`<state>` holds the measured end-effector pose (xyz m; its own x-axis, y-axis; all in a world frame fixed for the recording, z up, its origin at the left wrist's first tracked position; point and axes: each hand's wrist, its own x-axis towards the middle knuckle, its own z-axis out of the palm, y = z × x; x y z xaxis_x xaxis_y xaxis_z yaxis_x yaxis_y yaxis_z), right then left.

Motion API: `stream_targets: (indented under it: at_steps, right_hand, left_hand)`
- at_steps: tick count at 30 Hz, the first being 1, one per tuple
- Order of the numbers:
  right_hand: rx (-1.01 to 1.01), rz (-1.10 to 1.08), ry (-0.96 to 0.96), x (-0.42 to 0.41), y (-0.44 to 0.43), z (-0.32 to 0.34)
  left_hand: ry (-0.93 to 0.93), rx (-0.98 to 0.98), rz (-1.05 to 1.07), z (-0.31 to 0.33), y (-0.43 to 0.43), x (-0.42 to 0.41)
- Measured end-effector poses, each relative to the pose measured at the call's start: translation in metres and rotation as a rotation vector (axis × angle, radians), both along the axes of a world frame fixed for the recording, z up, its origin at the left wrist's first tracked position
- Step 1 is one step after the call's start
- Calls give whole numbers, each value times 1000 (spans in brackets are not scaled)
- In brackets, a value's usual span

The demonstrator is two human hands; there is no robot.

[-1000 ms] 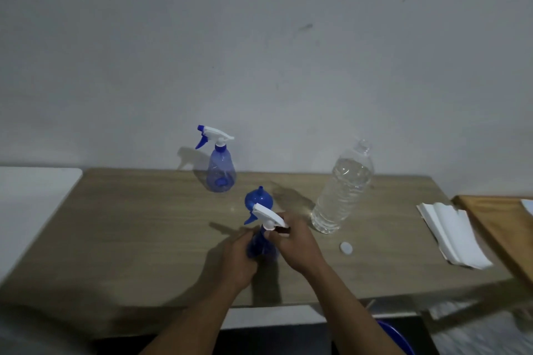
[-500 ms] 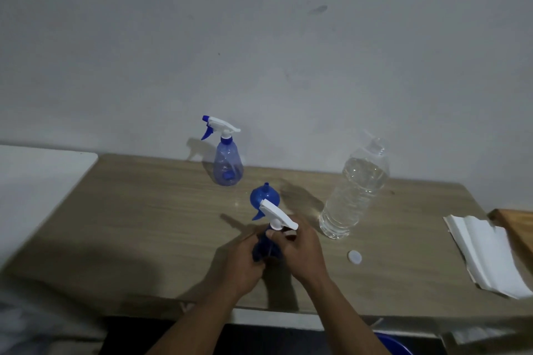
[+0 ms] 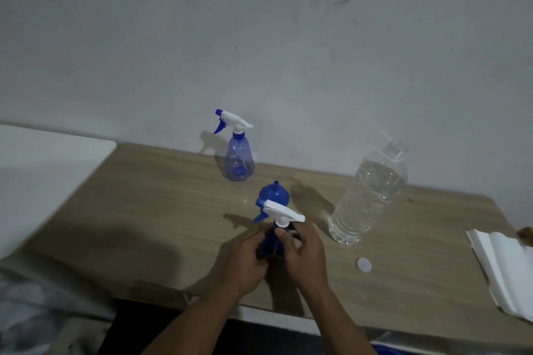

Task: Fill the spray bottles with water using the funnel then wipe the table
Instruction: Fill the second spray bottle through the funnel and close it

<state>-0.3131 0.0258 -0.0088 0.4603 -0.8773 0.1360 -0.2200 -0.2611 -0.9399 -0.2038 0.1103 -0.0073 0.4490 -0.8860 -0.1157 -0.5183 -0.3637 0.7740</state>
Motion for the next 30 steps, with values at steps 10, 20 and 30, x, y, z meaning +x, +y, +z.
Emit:
stream_targets:
  at_steps: [10, 20, 30]
  right_hand:
    - [138, 4, -53, 2, -3, -3]
    - [95, 48, 16, 2, -6, -1]
    - [48, 58, 11, 7, -6, 4]
  left_hand:
    - [85, 38, 29, 5, -1, -2]
    - [158, 16, 107, 10, -4, 3]
    - [212, 2, 91, -4, -8, 15]
